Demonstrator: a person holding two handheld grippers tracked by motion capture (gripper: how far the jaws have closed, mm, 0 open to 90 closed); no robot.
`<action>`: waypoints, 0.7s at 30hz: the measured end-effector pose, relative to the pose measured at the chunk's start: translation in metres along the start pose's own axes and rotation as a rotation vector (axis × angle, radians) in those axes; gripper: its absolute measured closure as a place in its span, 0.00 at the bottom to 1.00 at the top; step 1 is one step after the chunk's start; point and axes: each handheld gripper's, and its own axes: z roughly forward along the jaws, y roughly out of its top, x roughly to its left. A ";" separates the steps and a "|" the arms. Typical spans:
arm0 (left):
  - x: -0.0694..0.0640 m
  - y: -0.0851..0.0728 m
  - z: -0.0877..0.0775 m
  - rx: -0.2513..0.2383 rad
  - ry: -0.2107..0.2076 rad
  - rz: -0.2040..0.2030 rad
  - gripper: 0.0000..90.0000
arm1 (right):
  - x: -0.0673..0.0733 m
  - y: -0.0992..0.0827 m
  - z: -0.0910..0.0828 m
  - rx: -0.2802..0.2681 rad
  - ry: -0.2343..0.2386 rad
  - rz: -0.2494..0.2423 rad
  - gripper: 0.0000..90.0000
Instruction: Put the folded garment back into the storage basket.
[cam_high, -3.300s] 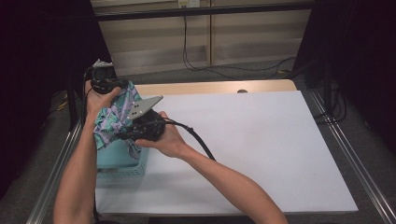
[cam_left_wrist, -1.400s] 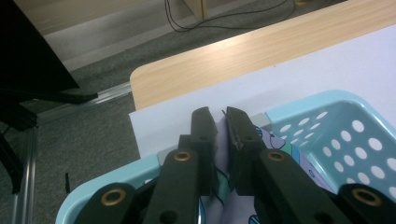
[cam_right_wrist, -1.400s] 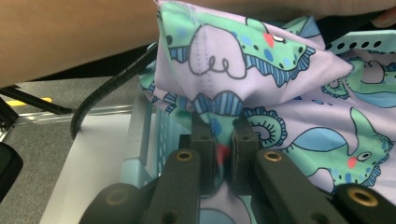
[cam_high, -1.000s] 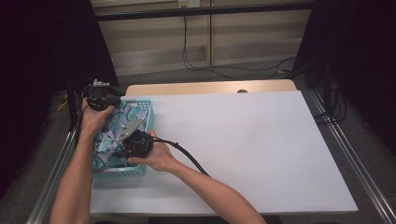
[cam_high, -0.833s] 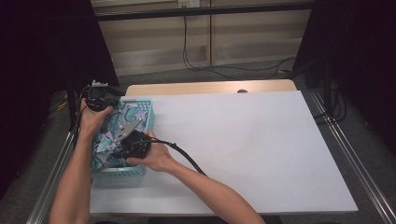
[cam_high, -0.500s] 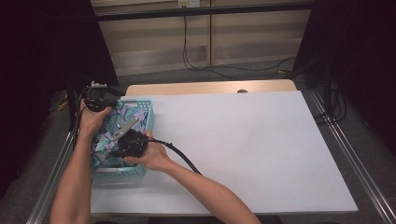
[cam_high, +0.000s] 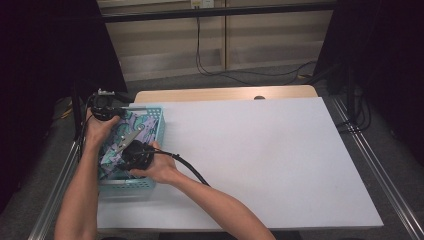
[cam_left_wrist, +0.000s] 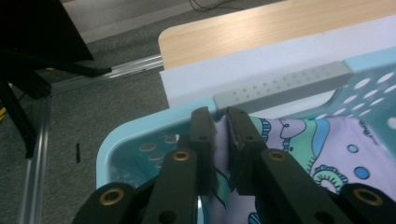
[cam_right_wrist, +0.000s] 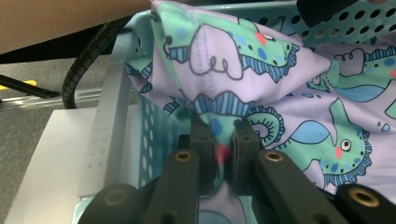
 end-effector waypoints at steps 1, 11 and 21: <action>-0.001 0.000 0.001 0.001 0.008 0.001 0.91 | 0.000 0.000 0.000 0.005 0.000 0.002 0.92; 0.002 -0.002 -0.001 0.019 0.026 -0.031 0.84 | -0.001 -0.003 0.004 0.035 0.003 -0.005 0.85; -0.004 0.002 -0.009 -0.006 0.008 -0.049 0.52 | 0.000 -0.002 0.003 0.026 -0.001 0.011 0.51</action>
